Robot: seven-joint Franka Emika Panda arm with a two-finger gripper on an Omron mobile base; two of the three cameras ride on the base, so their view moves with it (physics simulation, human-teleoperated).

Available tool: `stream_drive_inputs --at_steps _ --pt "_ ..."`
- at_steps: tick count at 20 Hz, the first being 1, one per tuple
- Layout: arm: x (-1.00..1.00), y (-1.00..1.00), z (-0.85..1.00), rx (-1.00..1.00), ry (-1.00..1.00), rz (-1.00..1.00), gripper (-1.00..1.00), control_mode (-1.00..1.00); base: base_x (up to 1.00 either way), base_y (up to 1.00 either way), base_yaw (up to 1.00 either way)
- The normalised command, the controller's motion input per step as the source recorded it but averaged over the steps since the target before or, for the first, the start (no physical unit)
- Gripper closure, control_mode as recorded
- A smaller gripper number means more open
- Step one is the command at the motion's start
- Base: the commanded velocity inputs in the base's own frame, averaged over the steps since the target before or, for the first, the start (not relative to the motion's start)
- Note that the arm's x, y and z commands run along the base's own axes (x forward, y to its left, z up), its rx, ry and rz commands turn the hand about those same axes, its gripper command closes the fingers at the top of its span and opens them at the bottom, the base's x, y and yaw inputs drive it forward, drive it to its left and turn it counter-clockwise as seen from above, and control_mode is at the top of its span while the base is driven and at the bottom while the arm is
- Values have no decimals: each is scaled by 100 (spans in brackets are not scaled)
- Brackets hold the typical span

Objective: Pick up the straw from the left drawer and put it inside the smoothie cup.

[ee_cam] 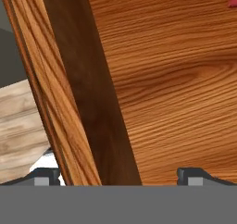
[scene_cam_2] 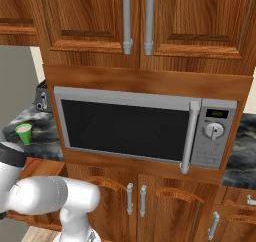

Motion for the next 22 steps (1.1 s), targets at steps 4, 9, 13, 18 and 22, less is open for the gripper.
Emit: stream_drive_inputs --at_steps 4,9,13,18,22 --pt "-26 0 -16 0 1 0 -100 -100 0 0 0" --pt "-74 0 -8 0 7 0 -100 -100 0 0 0" --pt "-100 0 0 0 14 0 -100 -100 0 0 0" --pt "-100 1 0 0 14 0 -100 -100 0 0 0" --pt "-100 5 6 0 8 0 -100 -100 0 0 0"
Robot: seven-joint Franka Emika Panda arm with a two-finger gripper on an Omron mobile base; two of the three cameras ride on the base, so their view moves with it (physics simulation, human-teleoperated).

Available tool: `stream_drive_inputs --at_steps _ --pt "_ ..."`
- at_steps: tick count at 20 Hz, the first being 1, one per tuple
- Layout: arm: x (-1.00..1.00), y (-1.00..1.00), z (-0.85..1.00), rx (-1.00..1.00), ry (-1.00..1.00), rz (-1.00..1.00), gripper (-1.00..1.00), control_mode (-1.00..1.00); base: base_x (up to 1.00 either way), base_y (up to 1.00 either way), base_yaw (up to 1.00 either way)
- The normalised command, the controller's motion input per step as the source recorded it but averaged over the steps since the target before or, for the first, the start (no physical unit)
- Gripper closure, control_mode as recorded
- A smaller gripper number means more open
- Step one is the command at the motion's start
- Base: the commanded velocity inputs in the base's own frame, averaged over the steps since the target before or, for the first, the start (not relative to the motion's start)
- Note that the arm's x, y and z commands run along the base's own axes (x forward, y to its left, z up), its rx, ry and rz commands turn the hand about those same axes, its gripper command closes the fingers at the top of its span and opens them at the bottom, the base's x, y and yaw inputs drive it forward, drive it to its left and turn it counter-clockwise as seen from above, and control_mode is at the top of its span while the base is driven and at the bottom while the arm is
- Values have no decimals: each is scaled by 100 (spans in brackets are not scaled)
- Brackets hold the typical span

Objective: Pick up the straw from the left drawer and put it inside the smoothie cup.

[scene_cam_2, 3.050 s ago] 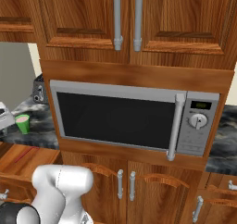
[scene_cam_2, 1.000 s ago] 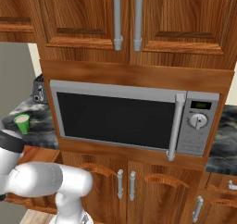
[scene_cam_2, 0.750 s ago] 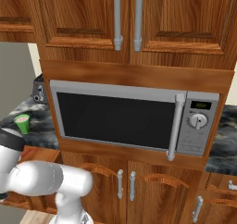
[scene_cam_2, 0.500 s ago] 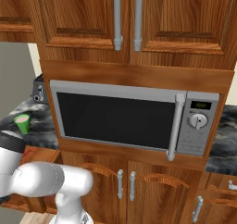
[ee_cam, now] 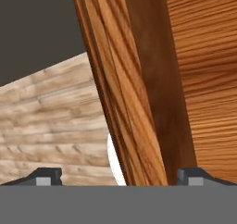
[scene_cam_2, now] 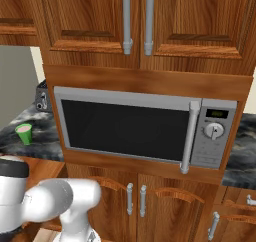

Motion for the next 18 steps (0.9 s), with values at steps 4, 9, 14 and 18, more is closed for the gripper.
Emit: stream_drive_inputs --at_steps 4,9,14,18 --pt "-43 10 86 -1 -12 -7 -100 -100 0 0 0" --pt "8 24 100 -16 -22 -17 -100 -100 0 0 0" --pt "51 4 100 -12 -8 -30 -100 -100 0 0 0" --pt "79 0 83 -6 0 -40 -100 -100 0 0 0"
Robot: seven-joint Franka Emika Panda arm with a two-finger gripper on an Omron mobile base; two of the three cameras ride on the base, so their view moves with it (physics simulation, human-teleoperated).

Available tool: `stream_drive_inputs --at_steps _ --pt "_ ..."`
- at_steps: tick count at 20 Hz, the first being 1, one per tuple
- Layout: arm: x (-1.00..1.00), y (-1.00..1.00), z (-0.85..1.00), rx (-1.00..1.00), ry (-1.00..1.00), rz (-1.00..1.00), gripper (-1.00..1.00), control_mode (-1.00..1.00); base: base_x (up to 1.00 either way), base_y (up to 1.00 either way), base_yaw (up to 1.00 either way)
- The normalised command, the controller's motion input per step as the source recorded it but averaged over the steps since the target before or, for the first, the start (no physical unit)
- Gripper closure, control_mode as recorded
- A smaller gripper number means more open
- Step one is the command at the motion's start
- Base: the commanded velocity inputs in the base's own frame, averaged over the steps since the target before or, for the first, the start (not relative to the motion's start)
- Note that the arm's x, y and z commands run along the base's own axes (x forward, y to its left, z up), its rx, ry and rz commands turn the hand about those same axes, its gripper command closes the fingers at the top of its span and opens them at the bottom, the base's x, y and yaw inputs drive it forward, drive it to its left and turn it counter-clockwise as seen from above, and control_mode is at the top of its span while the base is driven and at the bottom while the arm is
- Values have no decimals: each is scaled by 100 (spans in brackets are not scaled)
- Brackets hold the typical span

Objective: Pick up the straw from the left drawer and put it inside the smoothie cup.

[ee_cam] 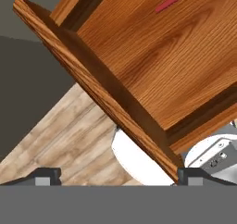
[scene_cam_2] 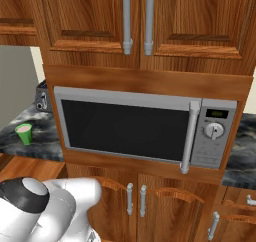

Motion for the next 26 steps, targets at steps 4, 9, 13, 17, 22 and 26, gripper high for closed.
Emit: stream_drive_inputs --at_steps 4,9,13,17,22,26 --pt "65 0 22 0 6 -43 -100 -100 0 0 0" --pt "15 0 -9 -3 -7 -34 -100 -100 0 0 0" --pt "0 0 -30 -11 -36 -38 -100 -100 0 0 0" --pt "0 8 -11 -4 -13 -51 -100 -100 0 0 0" --pt "0 -1 -1 0 2 -32 -100 -100 0 0 0" --pt "0 0 0 0 0 -1 -100 -100 0 0 0"
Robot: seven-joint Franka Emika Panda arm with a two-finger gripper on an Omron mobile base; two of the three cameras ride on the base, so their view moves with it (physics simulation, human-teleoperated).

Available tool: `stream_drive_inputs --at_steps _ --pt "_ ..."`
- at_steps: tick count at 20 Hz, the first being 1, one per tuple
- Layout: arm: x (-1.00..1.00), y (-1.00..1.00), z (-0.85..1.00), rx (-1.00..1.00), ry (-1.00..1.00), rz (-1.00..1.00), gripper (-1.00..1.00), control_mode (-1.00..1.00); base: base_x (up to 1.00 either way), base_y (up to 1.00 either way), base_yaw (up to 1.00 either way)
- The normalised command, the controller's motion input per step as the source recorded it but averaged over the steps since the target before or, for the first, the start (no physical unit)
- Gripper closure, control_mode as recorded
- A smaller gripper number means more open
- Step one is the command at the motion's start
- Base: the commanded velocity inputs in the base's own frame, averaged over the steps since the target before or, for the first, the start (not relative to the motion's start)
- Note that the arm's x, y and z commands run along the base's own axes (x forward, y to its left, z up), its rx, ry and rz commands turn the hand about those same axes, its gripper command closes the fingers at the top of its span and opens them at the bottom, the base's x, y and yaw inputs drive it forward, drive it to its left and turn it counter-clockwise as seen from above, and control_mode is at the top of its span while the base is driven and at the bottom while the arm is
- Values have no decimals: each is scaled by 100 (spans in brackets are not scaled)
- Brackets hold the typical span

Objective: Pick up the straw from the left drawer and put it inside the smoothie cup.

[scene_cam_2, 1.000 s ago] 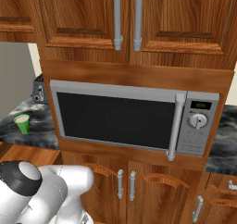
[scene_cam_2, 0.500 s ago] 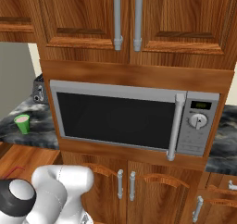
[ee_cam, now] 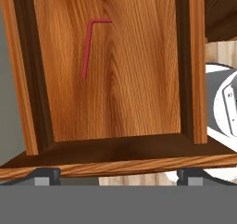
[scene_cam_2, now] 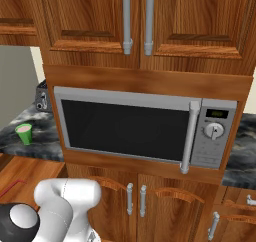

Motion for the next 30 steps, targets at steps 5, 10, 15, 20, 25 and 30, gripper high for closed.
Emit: stream_drive_inputs --at_steps 5,10,15,20,25,30 --pt "0 0 0 0 0 0 -100 -100 0 0 0" --pt "0 0 -3 0 0 0 -100 -100 0 0 0" --pt "1 0 -2 0 0 0 -100 -100 0 0 0" --pt "31 0 0 0 0 0 -100 -100 0 0 0" --pt "28 0 0 0 0 0 -100 -100 0 0 0" --pt "28 5 -9 0 6 0 -100 -100 0 0 0"
